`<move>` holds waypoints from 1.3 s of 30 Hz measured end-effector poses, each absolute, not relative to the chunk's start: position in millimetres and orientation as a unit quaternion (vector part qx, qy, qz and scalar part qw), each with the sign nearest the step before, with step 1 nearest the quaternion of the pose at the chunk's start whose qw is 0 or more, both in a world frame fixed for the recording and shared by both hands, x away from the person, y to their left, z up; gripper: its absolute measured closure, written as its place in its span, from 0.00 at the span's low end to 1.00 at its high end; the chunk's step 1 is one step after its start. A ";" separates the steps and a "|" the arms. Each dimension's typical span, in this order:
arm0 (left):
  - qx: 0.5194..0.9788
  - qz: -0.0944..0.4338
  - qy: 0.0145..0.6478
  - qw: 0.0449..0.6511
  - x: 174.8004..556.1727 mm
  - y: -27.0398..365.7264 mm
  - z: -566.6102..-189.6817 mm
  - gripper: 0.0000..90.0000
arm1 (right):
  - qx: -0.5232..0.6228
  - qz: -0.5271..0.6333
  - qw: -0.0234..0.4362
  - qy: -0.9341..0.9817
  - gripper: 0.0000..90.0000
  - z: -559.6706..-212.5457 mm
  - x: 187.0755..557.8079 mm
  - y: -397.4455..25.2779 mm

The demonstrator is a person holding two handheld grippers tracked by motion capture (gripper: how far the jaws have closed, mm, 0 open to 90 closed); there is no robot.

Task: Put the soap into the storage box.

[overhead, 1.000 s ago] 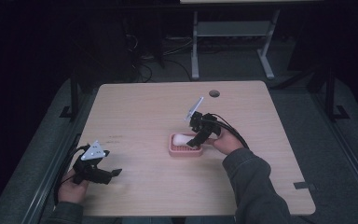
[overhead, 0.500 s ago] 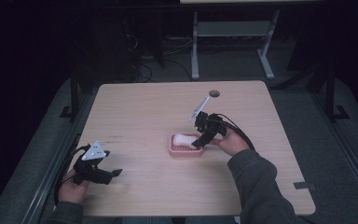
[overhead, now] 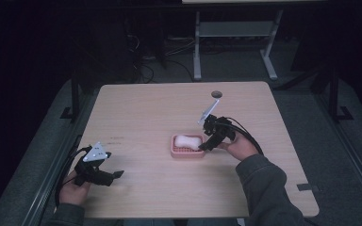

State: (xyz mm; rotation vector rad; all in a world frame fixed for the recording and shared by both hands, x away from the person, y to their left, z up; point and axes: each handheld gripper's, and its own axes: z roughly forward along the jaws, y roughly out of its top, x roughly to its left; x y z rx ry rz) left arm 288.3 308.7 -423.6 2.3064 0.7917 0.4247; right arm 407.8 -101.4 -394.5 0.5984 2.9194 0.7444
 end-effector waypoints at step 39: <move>0.881 0.160 0.305 0.323 288.9 308.2 -425.0 0.17 | 0.213 0.249 0.032 0.944 0.32 -397.0 375.8 -136.3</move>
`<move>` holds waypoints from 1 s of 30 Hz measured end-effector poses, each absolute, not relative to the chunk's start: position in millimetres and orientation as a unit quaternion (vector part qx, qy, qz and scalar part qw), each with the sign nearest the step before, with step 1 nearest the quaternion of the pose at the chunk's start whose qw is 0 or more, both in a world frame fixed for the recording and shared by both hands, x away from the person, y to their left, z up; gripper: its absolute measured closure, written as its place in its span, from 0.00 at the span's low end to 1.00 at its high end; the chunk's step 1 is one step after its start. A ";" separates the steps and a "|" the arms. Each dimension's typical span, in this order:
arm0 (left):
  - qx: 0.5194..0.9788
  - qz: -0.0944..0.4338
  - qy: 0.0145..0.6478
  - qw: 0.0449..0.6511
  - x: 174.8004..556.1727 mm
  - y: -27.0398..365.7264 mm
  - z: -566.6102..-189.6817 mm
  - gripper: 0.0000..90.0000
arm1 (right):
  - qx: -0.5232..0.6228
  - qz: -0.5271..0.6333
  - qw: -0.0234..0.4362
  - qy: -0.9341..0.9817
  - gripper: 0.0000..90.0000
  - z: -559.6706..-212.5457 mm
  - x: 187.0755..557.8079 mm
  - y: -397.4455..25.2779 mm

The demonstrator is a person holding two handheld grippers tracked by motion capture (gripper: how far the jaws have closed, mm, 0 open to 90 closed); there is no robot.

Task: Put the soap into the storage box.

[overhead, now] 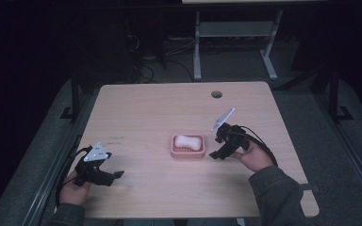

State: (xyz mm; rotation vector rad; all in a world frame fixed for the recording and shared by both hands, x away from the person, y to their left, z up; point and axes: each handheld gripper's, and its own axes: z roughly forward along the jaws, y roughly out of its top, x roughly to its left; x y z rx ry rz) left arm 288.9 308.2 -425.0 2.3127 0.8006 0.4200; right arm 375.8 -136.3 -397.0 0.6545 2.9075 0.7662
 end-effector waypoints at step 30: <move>0.879 0.159 0.310 0.325 289.0 308.3 -427.0 0.17 | 0.249 0.264 0.026 0.931 0.33 -421.2 346.4 -179.9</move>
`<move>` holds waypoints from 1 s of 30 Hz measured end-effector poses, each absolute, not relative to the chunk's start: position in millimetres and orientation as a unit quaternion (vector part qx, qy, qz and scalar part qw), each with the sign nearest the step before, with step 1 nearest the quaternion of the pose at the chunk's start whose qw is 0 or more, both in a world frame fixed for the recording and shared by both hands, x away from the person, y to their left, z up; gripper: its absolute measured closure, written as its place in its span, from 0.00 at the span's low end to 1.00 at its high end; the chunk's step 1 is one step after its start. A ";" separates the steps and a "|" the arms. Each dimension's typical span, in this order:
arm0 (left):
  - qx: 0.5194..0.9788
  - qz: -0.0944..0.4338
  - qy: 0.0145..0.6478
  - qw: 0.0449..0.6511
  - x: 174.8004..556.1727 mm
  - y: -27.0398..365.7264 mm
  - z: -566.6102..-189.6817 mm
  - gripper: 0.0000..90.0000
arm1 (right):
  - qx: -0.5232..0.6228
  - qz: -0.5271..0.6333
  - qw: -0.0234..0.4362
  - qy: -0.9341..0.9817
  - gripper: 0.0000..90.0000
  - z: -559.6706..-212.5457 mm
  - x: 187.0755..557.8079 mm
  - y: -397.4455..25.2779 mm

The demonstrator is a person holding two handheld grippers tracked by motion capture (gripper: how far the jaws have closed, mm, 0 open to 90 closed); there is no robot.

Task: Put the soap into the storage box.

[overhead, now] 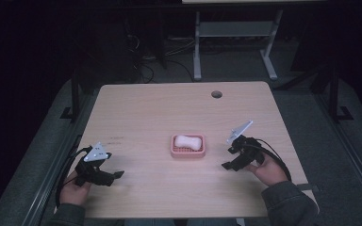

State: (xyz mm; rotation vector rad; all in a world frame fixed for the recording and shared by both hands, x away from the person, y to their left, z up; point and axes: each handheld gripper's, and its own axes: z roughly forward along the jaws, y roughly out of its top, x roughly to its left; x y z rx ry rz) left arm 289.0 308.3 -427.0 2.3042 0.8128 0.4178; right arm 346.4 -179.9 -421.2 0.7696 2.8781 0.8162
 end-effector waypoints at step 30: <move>0.880 0.156 0.312 0.322 289.2 309.1 -427.5 0.17 | 0.287 0.276 0.025 0.917 0.33 -446.0 312.6 -218.1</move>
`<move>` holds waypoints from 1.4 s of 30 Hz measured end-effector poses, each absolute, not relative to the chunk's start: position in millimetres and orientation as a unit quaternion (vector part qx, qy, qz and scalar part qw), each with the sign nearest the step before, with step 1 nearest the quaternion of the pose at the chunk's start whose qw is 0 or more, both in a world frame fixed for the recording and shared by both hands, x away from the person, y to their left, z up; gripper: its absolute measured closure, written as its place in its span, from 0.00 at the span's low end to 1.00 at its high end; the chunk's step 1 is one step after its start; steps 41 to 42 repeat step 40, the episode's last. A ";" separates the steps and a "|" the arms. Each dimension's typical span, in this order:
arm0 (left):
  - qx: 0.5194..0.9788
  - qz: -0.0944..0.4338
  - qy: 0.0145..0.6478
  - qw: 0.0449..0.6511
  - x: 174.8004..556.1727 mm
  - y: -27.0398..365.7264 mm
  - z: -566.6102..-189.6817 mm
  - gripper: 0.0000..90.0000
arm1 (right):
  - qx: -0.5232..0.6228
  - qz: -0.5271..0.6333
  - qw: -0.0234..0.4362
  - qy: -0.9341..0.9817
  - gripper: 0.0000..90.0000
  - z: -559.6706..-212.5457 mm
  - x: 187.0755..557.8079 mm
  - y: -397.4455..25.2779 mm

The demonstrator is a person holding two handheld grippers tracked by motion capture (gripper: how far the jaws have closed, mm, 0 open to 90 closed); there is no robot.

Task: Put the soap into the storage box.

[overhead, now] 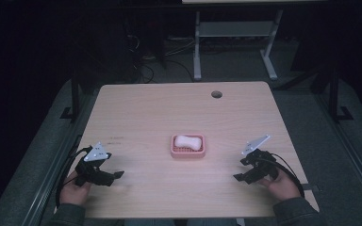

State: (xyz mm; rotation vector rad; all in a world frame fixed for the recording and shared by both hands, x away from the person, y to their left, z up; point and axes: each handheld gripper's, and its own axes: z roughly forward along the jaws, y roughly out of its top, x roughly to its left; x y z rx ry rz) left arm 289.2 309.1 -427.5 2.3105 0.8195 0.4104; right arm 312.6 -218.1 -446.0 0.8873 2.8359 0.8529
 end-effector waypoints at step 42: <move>0.884 0.158 0.304 0.317 289.4 306.1 -427.4 0.17 | 0.331 0.320 0.088 0.883 0.26 -446.3 251.5 -252.0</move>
